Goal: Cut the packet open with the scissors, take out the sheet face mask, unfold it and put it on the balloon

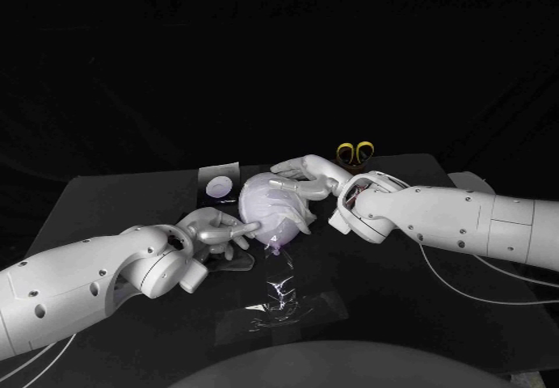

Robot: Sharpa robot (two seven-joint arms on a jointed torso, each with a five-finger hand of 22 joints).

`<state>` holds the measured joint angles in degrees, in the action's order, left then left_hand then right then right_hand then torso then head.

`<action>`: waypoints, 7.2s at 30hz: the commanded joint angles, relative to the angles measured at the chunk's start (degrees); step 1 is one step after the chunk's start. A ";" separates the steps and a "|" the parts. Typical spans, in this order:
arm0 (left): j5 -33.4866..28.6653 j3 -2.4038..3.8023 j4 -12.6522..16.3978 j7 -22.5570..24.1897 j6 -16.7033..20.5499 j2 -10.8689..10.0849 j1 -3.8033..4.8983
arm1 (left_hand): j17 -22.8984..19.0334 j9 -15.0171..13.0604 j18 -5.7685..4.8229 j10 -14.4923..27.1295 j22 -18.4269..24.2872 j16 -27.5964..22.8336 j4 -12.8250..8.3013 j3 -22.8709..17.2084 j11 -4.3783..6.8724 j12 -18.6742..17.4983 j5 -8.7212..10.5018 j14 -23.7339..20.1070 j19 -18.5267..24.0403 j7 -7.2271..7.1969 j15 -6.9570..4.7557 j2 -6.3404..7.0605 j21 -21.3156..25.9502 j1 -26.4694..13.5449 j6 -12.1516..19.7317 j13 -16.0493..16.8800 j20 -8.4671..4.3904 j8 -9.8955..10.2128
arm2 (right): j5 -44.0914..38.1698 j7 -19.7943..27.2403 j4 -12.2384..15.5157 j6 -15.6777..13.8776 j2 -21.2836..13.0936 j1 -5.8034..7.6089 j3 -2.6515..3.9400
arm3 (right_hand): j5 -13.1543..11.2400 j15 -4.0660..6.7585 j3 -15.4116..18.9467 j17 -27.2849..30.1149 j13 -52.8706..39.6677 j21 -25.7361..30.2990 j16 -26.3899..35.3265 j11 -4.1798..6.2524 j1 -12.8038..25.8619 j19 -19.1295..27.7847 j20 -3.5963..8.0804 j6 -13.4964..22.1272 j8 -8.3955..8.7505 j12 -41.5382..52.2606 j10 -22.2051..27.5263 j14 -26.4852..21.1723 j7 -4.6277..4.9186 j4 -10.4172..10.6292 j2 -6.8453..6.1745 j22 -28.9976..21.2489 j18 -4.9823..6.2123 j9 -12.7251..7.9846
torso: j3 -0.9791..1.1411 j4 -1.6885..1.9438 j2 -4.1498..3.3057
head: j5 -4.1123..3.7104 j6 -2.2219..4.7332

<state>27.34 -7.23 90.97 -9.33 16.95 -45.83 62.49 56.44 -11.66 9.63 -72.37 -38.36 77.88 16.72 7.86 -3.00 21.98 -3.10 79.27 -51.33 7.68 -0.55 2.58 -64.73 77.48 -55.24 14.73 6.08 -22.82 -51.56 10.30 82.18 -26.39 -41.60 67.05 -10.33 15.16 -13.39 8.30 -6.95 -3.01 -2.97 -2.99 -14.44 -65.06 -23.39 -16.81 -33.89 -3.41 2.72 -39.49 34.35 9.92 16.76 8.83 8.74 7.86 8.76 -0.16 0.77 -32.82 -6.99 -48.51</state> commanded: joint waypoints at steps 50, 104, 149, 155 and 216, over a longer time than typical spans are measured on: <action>-6.69 0.07 1.08 0.00 7.01 -1.23 -0.13 | 17.11 -10.71 -1.37 -2.82 -13.96 7.85 -19.08 -60.57 4.76 21.76 -18.44 6.81 -7.92 -4.95 -4.40 13.38 -11.46 -9.53 -4.17 13.13 -4.15 -14.85 | -1.47 -0.29 0.73 2.14 -0.19 -0.28 -0.18 | -0.68 -0.26 1.04 0.66 -0.05 0.44 0.16 -0.11 -0.43 2.10 0.05 -1.17 -0.27 0.29 0.43 -1.44 6.82 -0.06 0.75 -0.73 -1.19 -0.20 | -0.01 0.08 0.01 | 0.24 -0.18; 5.48 0.14 -2.37 0.48 1.59 -3.34 -0.39 | 17.50 -11.81 -1.51 -2.55 -14.92 8.16 -22.09 -59.81 4.99 23.82 -23.16 6.91 -8.16 -5.21 -4.65 12.88 -12.49 -12.62 -3.74 13.18 -4.54 -16.64 | -6.85 -2.76 0.48 2.15 -0.32 -0.33 -0.18 | -12.32 -0.37 3.32 3.11 -0.06 -0.29 0.08 -0.13 -15.67 3.30 0.03 -0.94 0.06 0.31 1.00 -2.55 6.71 -7.80 -2.43 -1.94 -1.29 -2.26 | -0.02 0.06 0.01 | 0.04 -0.02; 6.50 2.64 -1.01 3.43 -2.60 -7.21 0.11 | -27.92 -4.16 0.81 25.11 4.59 -6.01 -6.25 -11.17 -5.13 17.44 -9.22 -17.98 6.79 4.38 4.83 7.05 5.71 2.07 19.78 1.10 4.20 -12.03 | 14.27 10.54 8.21 -8.02 -8.69 0.13 0.15 | -12.44 -1.06 4.49 4.04 -0.23 0.62 0.19 -0.34 -11.04 7.90 0.00 -3.11 -0.88 0.61 0.19 -8.43 5.29 -0.30 -8.14 -3.90 -2.09 -2.08 | -0.04 0.05 0.04 | 0.34 1.69; 4.24 3.35 -1.62 7.17 -2.52 -7.45 2.24 | -31.06 -3.17 0.82 27.55 6.64 -10.08 -4.49 -10.05 -5.66 17.91 -9.30 -21.94 8.36 4.82 5.42 5.48 9.18 5.07 18.65 -0.59 4.98 -13.22 | 21.12 11.64 8.60 -9.30 -11.48 0.56 0.22 | -12.37 1.06 1.82 1.04 -0.93 -2.78 -5.15 1.03 -17.33 -2.93 0.12 -12.19 -3.65 2.13 -10.22 11.38 5.94 -2.92 -3.58 -0.94 0.21 -0.22 | -0.06 -0.01 -0.04 | 0.21 1.86; 30.43 2.54 -8.83 15.54 3.43 7.85 2.91 | -54.76 7.65 -5.98 53.07 35.24 -73.78 0.61 4.78 -7.30 -18.85 -0.22 -69.74 40.34 4.63 12.00 14.88 58.31 9.75 29.68 -12.55 10.59 9.40 | 12.54 -12.20 7.30 -5.29 -8.78 0.03 -0.01 | -11.02 14.19 -4.67 -79.66 -79.50 -59.12 -86.07 11.55 -19.62 -46.26 11.48 -24.18 -8.57 79.04 -46.32 54.72 -2.31 -1.57 -6.92 43.42 -0.34 2.70 | -0.02 0.02 -0.01 | -1.94 2.18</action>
<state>56.31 -4.72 82.13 7.57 21.75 -38.17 65.42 1.73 -3.96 4.28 -19.37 -3.20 4.43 17.39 12.39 -9.95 3.44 -3.67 9.83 -11.25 8.93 11.48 17.06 -6.59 87.44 -25.57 2.19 16.77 -13.51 -37.57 -1.19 89.47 -32.47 -50.53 67.10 -10.36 4.31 1.33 3.93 -75.04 -49.65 -61.88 -88.80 -3.12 -85.10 -69.38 -5.25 -58.42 -11.73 53.44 -83.48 83.95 7.49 15.11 2.05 52.07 8.32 11.38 -0.18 0.83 -32.84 -8.89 -46.31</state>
